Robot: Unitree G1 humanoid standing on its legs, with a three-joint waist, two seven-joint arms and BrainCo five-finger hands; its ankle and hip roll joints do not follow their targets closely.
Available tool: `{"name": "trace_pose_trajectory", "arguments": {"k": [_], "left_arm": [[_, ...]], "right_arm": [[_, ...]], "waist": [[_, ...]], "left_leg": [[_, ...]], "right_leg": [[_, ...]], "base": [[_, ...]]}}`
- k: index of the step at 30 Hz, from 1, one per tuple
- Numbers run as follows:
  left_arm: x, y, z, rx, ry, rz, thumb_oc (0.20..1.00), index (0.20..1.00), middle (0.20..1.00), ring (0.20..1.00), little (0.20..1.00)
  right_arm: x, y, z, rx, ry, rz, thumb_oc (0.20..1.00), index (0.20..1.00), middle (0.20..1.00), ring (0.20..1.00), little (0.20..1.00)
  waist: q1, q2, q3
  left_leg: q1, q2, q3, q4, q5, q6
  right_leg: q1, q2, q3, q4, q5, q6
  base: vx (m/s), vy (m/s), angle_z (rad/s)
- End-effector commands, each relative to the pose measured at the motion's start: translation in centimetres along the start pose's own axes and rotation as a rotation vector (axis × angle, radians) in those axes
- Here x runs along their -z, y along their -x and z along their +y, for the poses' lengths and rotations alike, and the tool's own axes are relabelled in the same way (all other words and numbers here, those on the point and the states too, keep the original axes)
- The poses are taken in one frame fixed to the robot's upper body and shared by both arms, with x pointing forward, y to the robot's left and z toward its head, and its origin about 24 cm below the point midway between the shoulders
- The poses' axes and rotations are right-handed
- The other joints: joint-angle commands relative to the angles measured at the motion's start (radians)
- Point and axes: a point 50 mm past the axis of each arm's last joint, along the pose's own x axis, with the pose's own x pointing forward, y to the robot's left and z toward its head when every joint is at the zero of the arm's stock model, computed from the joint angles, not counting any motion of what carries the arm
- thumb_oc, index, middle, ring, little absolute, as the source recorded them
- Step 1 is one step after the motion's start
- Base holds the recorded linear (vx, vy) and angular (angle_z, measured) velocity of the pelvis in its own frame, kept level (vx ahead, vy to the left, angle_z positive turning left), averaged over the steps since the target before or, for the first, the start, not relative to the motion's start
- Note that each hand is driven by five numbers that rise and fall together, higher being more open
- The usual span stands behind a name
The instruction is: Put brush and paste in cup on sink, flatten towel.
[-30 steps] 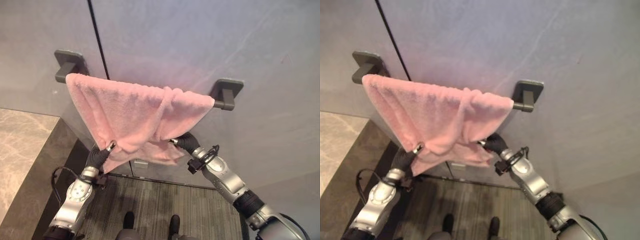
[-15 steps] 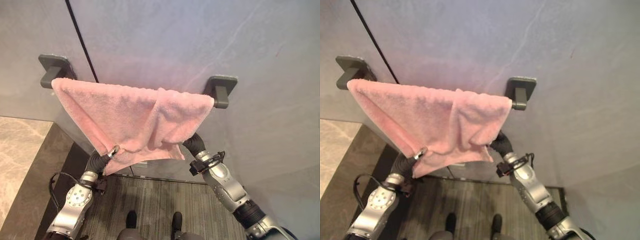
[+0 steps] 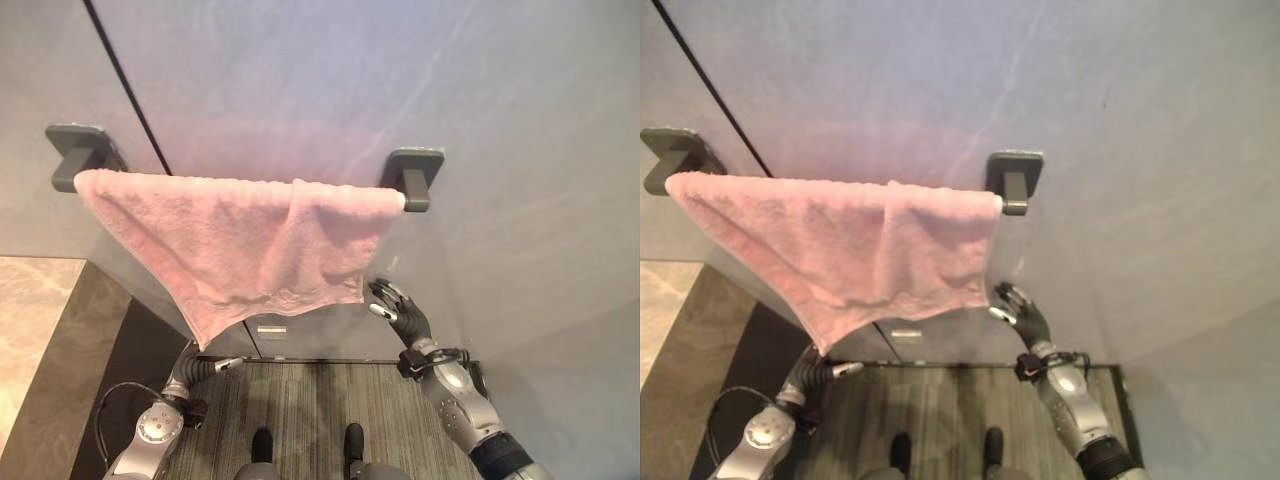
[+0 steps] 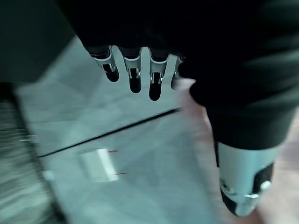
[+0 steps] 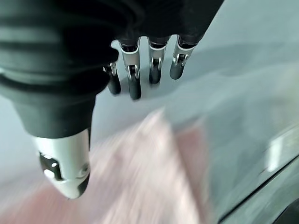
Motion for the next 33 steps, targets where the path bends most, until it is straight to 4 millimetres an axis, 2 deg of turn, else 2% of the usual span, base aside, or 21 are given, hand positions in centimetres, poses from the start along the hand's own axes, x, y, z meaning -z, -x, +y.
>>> {"name": "trace_pose_trajectory", "arguments": {"k": [1,4,5,6,9,12,13,14,15,17,20,21,22,23,24,25,26,28,30,31,33], "left_arm": [[-0.8,-0.5,0.1,-0.008,-0.109,-0.04,1.0,1.0,1.0,1.0,1.0],[-0.1,0.2,1.4,-0.131,-0.098,-0.027,1.0,1.0,1.0,1.0,1.0],[-0.6,0.9,2.8,-0.289,-0.063,-0.072,1.0,1.0,1.0,1.0,1.0],[-1.1,1.1,3.6,-0.358,-0.057,-0.1,1.0,1.0,1.0,1.0,1.0],[-3.0,2.0,6.5,-0.581,-0.009,-0.199,1.0,1.0,1.0,1.0,1.0],[-6.5,3.3,9.7,-0.771,-0.099,-0.374,1.0,1.0,1.0,1.0,1.0],[-8.7,4.4,11.4,-0.869,-0.191,-0.486,1.0,1.0,1.0,1.0,1.0],[-8.7,4.5,11.4,-0.872,-0.194,-0.485,1.0,1.0,1.0,1.0,1.0],[-11.0,5.5,12.1,-0.938,-0.262,-0.609,1.0,1.0,1.0,1.0,1.0],[-13.5,7.4,13.3,-1.059,-0.351,-0.759,1.0,1.0,1.0,1.0,1.0],[-14.6,8.7,14.0,-1.138,-0.421,-0.83,1.0,1.0,1.0,1.0,1.0],[-15.9,9.7,14.7,-1.203,-0.529,-0.893,1.0,1.0,1.0,1.0,1.0],[-16.6,10.1,15.0,-1.227,-0.594,-0.927,1.0,1.0,1.0,1.0,1.0],[-17.6,10.4,14.7,-1.21,-0.633,-0.982,1.0,1.0,1.0,1.0,1.0],[-17.6,10.5,14.7,-1.21,-0.633,-0.981,1.0,1.0,1.0,1.0,1.0],[-19.2,10.9,14.4,-1.167,-0.735,-1.069,1.0,1.0,1.0,1.0,1.0],[-19.2,10.9,14.5,-1.171,-0.737,-1.067,1.0,1.0,1.0,1.0,1.0],[-20.3,10.8,13.9,-1.068,-0.833,-1.113,1.0,1.0,1.0,1.0,1.0],[-20.5,10.7,13.9,-1.032,-0.855,-1.117,1.0,1.0,1.0,1.0,1.0],[-20.8,10.3,13.6,-0.954,-0.902,-1.108,1.0,1.0,1.0,1.0,1.0],[-20.8,10.0,13.6,-0.912,-0.934,-1.09,1.0,1.0,1.0,1.0,1.0]], "right_arm": [[-3.1,-0.5,0.2,0.032,-0.033,-0.159,1.0,1.0,1.0,1.0,1.0],[-3.8,1.2,-2.0,0.168,0.046,-0.231,1.0,1.0,1.0,1.0,1.0],[-5.1,3.3,-4.2,0.353,0.078,-0.339,1.0,1.0,1.0,1.0,1.0],[-5.7,4.0,-4.9,0.421,0.084,-0.381,1.0,1.0,1.0,1.0,1.0],[-8.1,6.6,-6.7,0.601,0.182,-0.53,1.0,1.0,1.0,1.0,1.0],[-11.4,8.0,-6.5,0.674,0.349,-0.69,1.0,1.0,1.0,1.0,1.0],[-13.0,8.7,-6.0,0.685,0.417,-0.782,1.0,1.0,1.0,1.0,1.0],[-13.0,8.7,-5.9,0.684,0.417,-0.782,1.0,1.0,1.0,1.0,1.0],[-14.0,9.0,-5.2,0.665,0.433,-0.852,1.0,1.0,1.0,1.0,1.0],[-16.0,10.0,-4.2,0.664,0.553,-0.971,1.0,1.0,1.0,1.0,1.0],[-17.3,10.5,-3.0,0.652,0.692,-1.057,1.0,1.0,1.0,1.0,1.0],[-19.1,10.9,-1.8,0.676,1.029,-1.155,1.0,1.0,1.0,1.0,1.0],[-19.9,11.1,-0.7,0.644,1.172,-1.218,1.0,1.0,1.0,1.0,1.0],[-20.8,11.2,0.6,0.59,1.24,-1.292,1.0,1.0,1.0,1.0,1.0],[-20.8,11.2,0.6,0.59,1.24,-1.292,1.0,1.0,1.0,1.0,1.0],[-21.7,11.1,2.5,0.496,1.33,-1.389,1.0,1.0,1.0,1.0,1.0],[-21.7,10.9,2.6,0.494,1.328,-1.391,1.0,1.0,1.0,1.0,1.0],[-22.2,10.0,4.6,0.345,1.432,-1.427,1.0,1.0,1.0,1.0,1.0],[-22.4,9.5,5.4,0.287,1.464,-1.425,1.0,1.0,1.0,1.0,1.0],[-22.7,9.0,6.9,0.175,1.501,-1.444,1.0,1.0,1.0,1.0,1.0],[-23.1,8.4,8.0,0.117,1.51,-1.464,1.0,1.0,1.0,1.0,1.0]], "waist": [[-0.013,-0.015,-0.046],[-0.027,-0.014,-0.047],[-0.036,-0.012,-0.045],[-0.038,-0.012,-0.043],[-0.044,-0.01,-0.043],[-0.045,-0.01,-0.045],[-0.044,-0.009,-0.044],[-0.046,-0.011,-0.045],[-0.045,-0.014,-0.047],[-0.042,-0.014,-0.049],[-0.04,-0.014,-0.053],[-0.033,-0.015,-0.054],[-0.029,-0.016,-0.054],[-0.027,-0.016,-0.059],[-0.027,-0.016,-0.059],[-0.017,-0.015,-0.063],[-0.02,-0.016,-0.063],[-0.005,-0.017,-0.06],[-0.003,-0.017,-0.059],[0.005,-0.019,-0.057],[0.011,-0.019,-0.053]], "left_leg": [[0.003,-0.035,0.013,0.007,-0.026,0.018],[0.004,-0.034,0.015,0.007,-0.029,0.019],[0.002,-0.034,0.014,0.007,-0.03,0.02],[0.001,-0.035,0.013,0.007,-0.03,0.02],[-0.004,-0.036,0.004,0.007,-0.031,0.019],[-0.005,-0.037,-0.003,0.007,-0.035,0.017],[0.001,-0.034,-0.004,0.007,-0.044,0.016],[-0.003,-0.036,-0.004,0.007,-0.038,0.016],[-0.003,-0.036,-0.003,0.007,-0.038,0.014],[-0.002,-0.037,-0.003,0.007,-0.042,0.014],[0.0,-0.037,-0.001,0.007,-0.045,0.012],[0.001,-0.038,0.001,0.007,-0.045,0.011],[0.0,-0.036,0.002,0.007,-0.04,0.009],[0.001,-0.035,0.001,0.007,-0.045,0.007],[0.001,-0.035,0.001,0.007,-0.046,0.007],[0.001,-0.035,-0.001,0.007,-0.045,0.007],[0.001,-0.035,-0.001,0.007,-0.047,0.006],[0.0,-0.033,-0.001,0.007,-0.044,0.008],[0.001,-0.033,0.001,0.007,-0.044,0.008],[0.001,-0.032,0.001,0.007,-0.043,0.009],[0.001,-0.032,0.003,0.007,-0.042,0.009]], "right_leg": [[-0.01,-0.08,0.039,0.003,0.035,0.104],[-0.011,-0.081,0.04,0.003,0.034,0.105],[-0.013,-0.082,0.038,0.003,0.031,0.106],[-0.012,-0.083,0.035,0.003,0.031,0.106],[-0.01,-0.086,0.028,0.003,0.028,0.106],[-0.006,-0.087,0.021,0.003,0.024,0.107],[0.001,-0.087,0.021,0.003,0.016,0.109],[-0.003,-0.088,0.022,0.003,0.022,0.108],[-0.003,-0.09,0.024,0.003,0.023,0.11],[-0.003,-0.09,0.025,0.003,0.022,0.112],[-0.004,-0.091,0.027,0.003,0.022,0.114],[-0.004,-0.092,0.031,0.003,0.022,0.116],[-0.004,-0.092,0.031,0.003,0.026,0.115],[-0.005,-0.092,0.032,0.003,0.021,0.117],[-0.005,-0.092,0.032,0.003,0.02,0.117],[-0.004,-0.093,0.032,0.003,0.022,0.118],[-0.005,-0.092,0.033,0.003,0.021,0.118],[-0.006,-0.094,0.034,0.003,0.025,0.12],[-0.007,-0.094,0.036,0.003,0.025,0.121],[-0.008,-0.093,0.036,0.003,0.025,0.12],[-0.01,-0.092,0.039,0.003,0.025,0.12]], "base": [[0.02,0.011,-0.09],[0.02,0.015,-0.06],[0.01,0.027,0.06],[0.01,0.028,0.05],[0.01,0.005,-0.01],[0.01,0.004,0.0],[0.0,0.0,0.0],[0.0,0.0,0.0],[0.0,0.0,0.0],[0.0,0.0,0.0],[0.0,0.0,0.0],[0.0,0.0,0.0],[0.0,0.0,0.0],[0.0,0.0,0.0],[0.0,0.0,0.0],[0.0,0.0,0.0],[0.0,-0.012,-0.05],[0.0,0.0,0.0],[0.0,0.0,0.0],[0.0,0.0,0.0],[0.0,0.0,0.0]]}}
